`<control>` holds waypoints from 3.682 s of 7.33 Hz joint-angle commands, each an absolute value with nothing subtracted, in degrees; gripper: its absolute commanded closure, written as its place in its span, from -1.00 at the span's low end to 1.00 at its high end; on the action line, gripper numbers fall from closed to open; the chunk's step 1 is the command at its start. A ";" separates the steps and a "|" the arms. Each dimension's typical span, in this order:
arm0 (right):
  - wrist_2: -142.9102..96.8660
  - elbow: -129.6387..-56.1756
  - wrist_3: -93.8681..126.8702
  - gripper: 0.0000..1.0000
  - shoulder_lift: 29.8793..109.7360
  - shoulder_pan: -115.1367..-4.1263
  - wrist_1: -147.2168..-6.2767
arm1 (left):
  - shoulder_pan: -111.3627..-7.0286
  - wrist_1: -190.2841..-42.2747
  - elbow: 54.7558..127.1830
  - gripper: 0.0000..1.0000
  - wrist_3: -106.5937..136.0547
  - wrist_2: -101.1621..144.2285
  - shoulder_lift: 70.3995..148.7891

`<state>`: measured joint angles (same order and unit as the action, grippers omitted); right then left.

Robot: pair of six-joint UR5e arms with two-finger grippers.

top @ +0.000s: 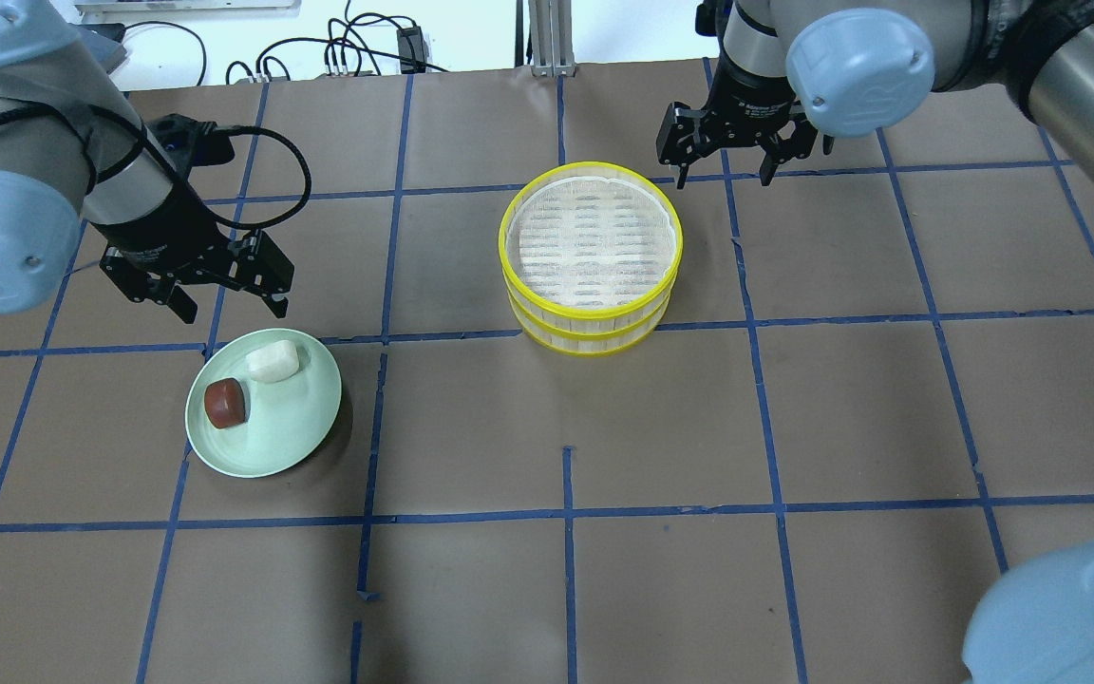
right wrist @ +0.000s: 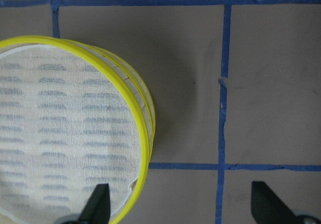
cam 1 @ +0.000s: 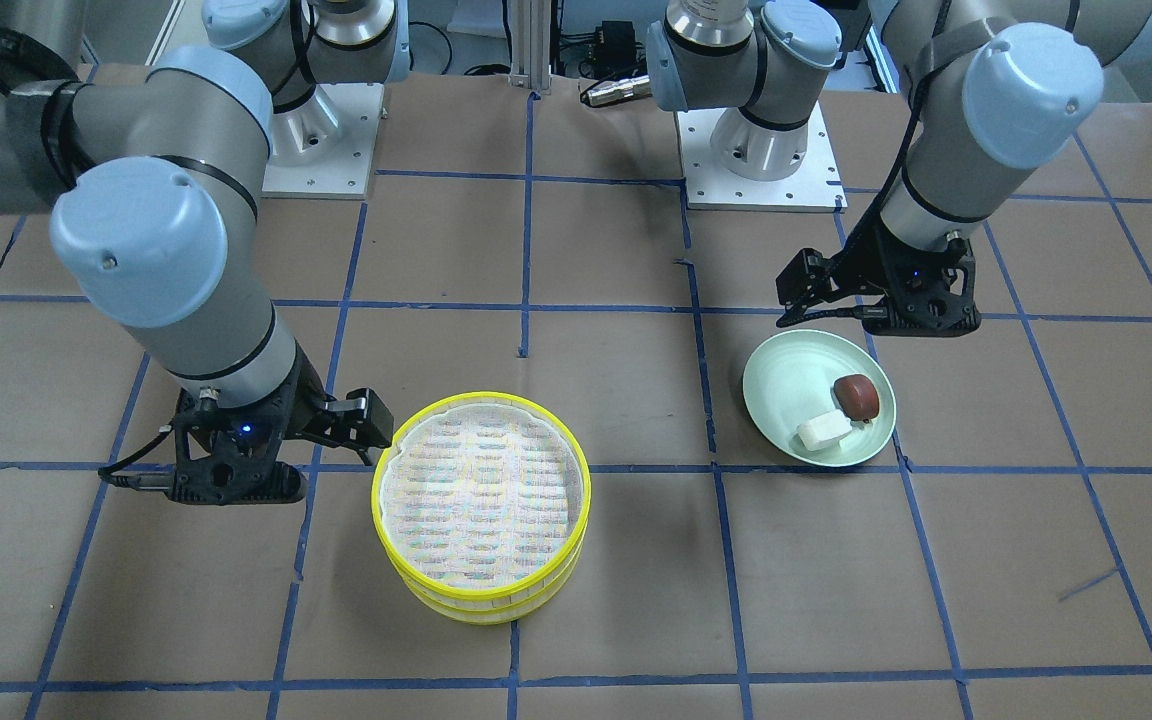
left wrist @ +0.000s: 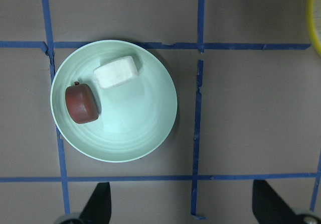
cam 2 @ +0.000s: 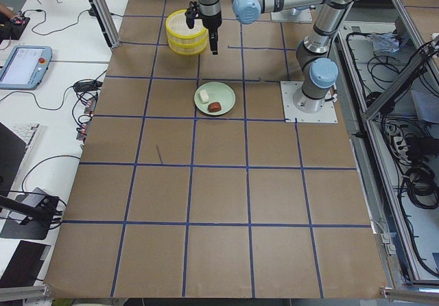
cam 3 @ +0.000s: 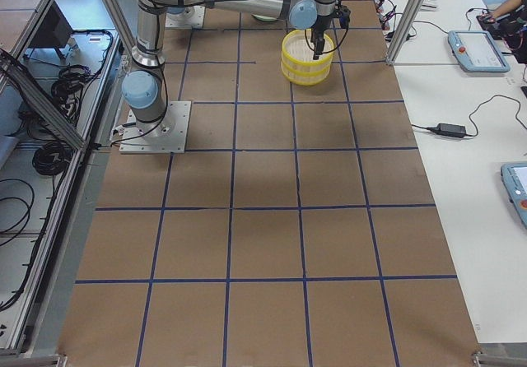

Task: Place buns in different layers of steamer
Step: 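Grasp the top steamer tier rim with right gripper while left grasps white bun, then lift the top tier aside with right gripper while left lifts white bun, then lower the white bun into the bottom steamer tier and open left gripper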

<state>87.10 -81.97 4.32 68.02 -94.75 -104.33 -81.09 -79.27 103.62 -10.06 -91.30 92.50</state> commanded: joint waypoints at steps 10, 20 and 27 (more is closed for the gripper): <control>86.57 -87.36 9.67 0.61 62.49 -97.65 -114.61 | -77.87 -54.40 110.74 -1.00 -21.45 -93.25 109.77; 91.67 -83.41 -12.24 0.73 70.31 -78.88 -102.65 | -81.87 -55.62 106.55 0.91 -6.20 -91.23 106.98; 94.13 -86.48 -20.83 0.73 68.91 -75.23 -106.44 | -95.43 -56.91 92.02 0.87 21.67 -72.54 111.42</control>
